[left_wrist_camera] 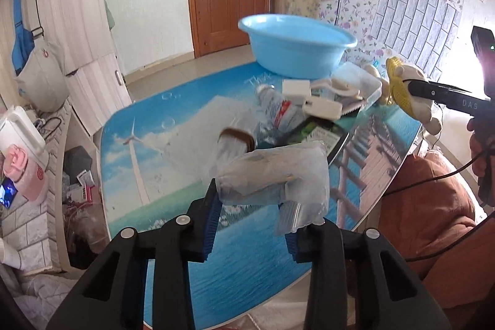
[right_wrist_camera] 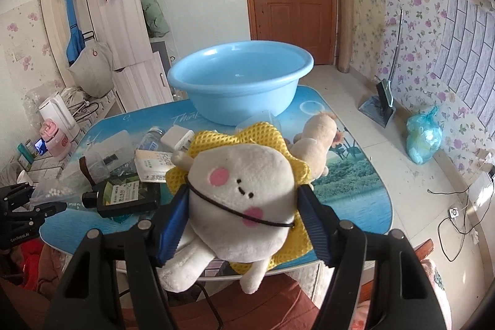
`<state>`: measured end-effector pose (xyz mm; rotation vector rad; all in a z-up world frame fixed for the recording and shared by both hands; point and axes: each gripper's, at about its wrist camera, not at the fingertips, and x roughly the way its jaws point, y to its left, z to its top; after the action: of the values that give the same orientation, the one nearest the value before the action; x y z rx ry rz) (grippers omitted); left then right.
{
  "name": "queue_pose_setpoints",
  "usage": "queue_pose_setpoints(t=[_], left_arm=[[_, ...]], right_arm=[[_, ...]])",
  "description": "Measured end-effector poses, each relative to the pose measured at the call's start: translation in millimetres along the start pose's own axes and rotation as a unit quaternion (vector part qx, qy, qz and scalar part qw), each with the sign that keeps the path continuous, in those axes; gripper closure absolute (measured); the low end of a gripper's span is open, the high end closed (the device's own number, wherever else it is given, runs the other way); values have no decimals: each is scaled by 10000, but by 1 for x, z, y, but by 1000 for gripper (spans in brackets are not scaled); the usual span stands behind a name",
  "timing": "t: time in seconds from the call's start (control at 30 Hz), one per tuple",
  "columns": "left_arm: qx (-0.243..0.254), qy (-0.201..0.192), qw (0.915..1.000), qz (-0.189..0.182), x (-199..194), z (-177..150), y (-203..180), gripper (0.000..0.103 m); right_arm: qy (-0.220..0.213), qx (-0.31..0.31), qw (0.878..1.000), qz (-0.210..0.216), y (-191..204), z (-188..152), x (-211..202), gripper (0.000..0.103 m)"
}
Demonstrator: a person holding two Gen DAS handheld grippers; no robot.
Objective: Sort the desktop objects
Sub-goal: 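Grasp the yellow-maned plush toy with right gripper while left grasps swab bag, then release plush toy into blue basin with right gripper while left carries swab bag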
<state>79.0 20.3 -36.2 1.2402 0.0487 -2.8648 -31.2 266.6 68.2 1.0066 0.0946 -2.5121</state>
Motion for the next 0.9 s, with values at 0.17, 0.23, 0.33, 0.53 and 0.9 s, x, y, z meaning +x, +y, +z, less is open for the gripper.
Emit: queue_pose_setpoints(t=[0.17, 0.23, 0.33, 0.53, 0.9], left_arm=[[-8, -178, 9998, -36, -8, 14, 1, 70], [-19, -238, 9997, -26, -11, 18, 2, 71], [-76, -276, 9996, -16, -12, 21, 3, 71], [-210, -308, 9993, -53, -17, 22, 9, 72], [-100, -555, 9982, -184, -18, 52, 2, 73]], right_arm=[[-115, 43, 9999, 84, -1, 7, -3, 35], [-147, 42, 9998, 112, -1, 7, -4, 35], [-163, 74, 9998, 129, -3, 7, -3, 35], [-186, 140, 9996, 138, -5, 6, -3, 35], [-479, 79, 9983, 307, 0, 22, -12, 35]])
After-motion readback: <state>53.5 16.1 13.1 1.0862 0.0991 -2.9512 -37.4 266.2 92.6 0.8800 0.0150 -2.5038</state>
